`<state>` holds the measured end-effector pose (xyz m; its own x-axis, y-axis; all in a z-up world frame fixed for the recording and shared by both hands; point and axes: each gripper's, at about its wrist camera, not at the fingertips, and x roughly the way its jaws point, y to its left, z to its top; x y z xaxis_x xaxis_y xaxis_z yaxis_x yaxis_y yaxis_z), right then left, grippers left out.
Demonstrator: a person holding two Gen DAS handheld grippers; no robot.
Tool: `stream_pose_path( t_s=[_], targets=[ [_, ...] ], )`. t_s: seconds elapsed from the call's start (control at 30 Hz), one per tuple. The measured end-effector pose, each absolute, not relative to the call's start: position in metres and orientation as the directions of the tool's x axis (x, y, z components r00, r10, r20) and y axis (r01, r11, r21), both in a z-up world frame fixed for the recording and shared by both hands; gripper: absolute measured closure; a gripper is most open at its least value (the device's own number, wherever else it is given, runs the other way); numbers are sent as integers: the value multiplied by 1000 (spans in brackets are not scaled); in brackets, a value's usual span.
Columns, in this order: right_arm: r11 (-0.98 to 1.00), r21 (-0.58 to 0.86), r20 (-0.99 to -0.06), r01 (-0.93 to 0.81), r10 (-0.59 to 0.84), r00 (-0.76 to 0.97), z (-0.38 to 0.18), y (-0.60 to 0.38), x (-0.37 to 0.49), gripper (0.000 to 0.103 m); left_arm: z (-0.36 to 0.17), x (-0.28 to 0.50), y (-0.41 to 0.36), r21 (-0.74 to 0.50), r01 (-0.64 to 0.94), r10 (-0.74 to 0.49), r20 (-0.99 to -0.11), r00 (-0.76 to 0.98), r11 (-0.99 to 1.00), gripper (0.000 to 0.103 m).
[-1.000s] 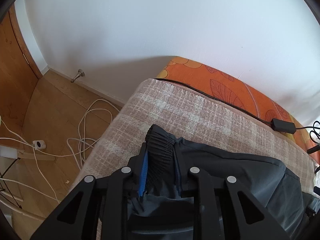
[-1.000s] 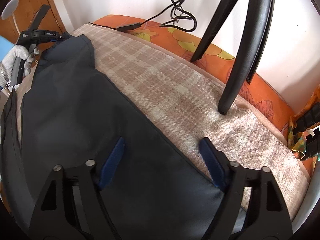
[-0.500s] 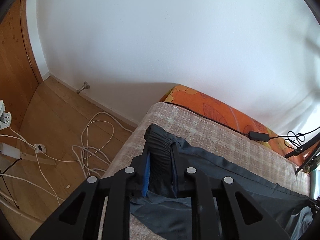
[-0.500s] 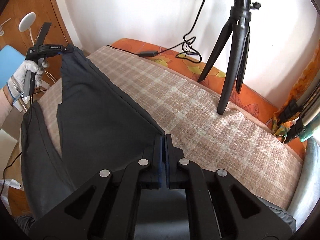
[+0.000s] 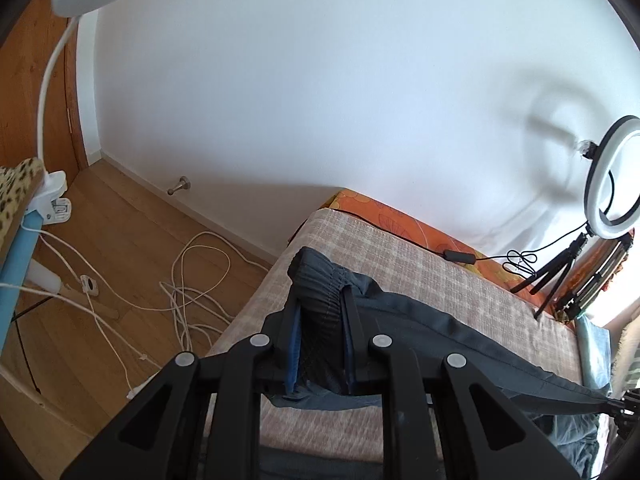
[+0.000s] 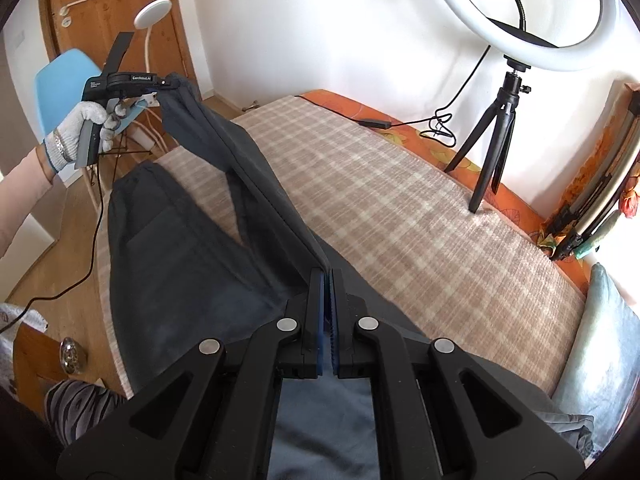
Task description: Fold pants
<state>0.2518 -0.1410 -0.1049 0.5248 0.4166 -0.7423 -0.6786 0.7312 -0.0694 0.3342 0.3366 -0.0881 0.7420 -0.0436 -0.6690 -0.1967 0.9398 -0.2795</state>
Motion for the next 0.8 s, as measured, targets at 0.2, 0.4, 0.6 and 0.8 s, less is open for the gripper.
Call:
stream_pose_path(
  t_s=[0.2,0.4,0.6,0.8],
  targets=[
    [683,-79,-780,-726,411,471,-122,-140,205,100,-111,262,345,-310,-201,-61,-665,745,929,88],
    [660,-114,-822,-743,358,443,-162,-129,172,100,-152,209,353,-294,-239,-53,-724,688,925,87],
    [653,-115,-847,-748,329,418,-188,-128,155,100,-176,181,362,-288,-276,-47,-763,644,917,84],
    [632,-126,-863,-765,311,399,-203,-126,139,100,-180,155,378,-291,-309,-28,-767,641,906,64]
  ],
)
